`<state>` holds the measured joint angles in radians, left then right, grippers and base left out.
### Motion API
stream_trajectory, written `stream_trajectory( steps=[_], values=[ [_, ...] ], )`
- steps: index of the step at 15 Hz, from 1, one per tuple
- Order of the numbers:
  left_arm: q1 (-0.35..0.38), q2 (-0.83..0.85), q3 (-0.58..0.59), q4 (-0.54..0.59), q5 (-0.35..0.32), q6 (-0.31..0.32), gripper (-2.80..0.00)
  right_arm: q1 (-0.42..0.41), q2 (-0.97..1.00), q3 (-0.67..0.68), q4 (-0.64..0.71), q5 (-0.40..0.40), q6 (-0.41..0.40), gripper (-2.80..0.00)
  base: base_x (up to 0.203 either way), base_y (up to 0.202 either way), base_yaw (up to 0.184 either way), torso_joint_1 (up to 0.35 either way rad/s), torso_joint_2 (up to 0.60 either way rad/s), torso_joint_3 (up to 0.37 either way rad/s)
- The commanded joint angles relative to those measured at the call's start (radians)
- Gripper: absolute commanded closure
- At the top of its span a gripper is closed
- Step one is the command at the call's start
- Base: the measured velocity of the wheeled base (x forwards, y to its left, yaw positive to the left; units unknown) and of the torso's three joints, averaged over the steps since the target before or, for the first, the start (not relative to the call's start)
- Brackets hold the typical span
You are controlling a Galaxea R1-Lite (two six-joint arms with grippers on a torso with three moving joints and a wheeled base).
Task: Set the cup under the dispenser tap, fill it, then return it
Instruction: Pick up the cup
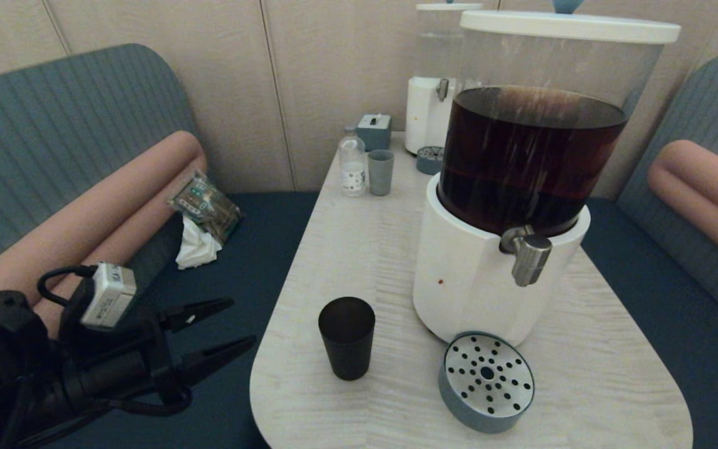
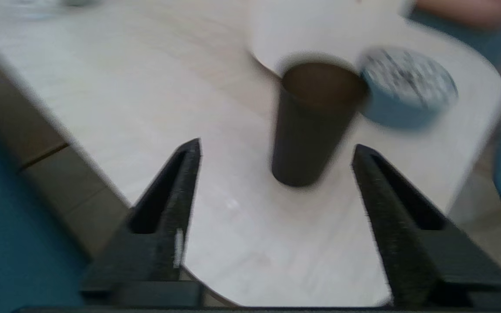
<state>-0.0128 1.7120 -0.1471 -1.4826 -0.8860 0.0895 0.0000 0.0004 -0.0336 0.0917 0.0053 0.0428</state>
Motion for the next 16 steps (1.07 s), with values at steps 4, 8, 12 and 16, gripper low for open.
stream_trajectory(
  steps=[4, 8, 12, 16],
  values=[
    [0.001, 0.156, -0.002, -0.047, -0.201, 0.054, -2.80, 0.000, 0.001, 0.000, 0.000, 0.001, 0.000, 0.00, 0.000, 0.000, 0.000, 0.000, 0.00, 0.000],
    [0.000, 0.262, -0.049, -0.047, -0.222, 0.065, -2.80, 0.000, 0.000, 0.000, 0.000, 0.001, 0.000, 0.00, 0.000, 0.000, 0.000, 0.000, 0.00, 0.000],
    [0.000, 0.377, -0.191, -0.047, -0.214, 0.058, -2.80, 0.000, 0.001, 0.000, 0.000, 0.001, 0.000, 0.00, 0.000, 0.000, 0.000, 0.000, 0.00, 0.000],
    [-0.029, 0.405, -0.266, -0.047, -0.209, 0.023, -2.80, 0.000, 0.001, 0.000, 0.000, 0.001, 0.000, 0.00, 0.000, 0.000, 0.000, 0.000, 0.00, 0.000]
  ],
)
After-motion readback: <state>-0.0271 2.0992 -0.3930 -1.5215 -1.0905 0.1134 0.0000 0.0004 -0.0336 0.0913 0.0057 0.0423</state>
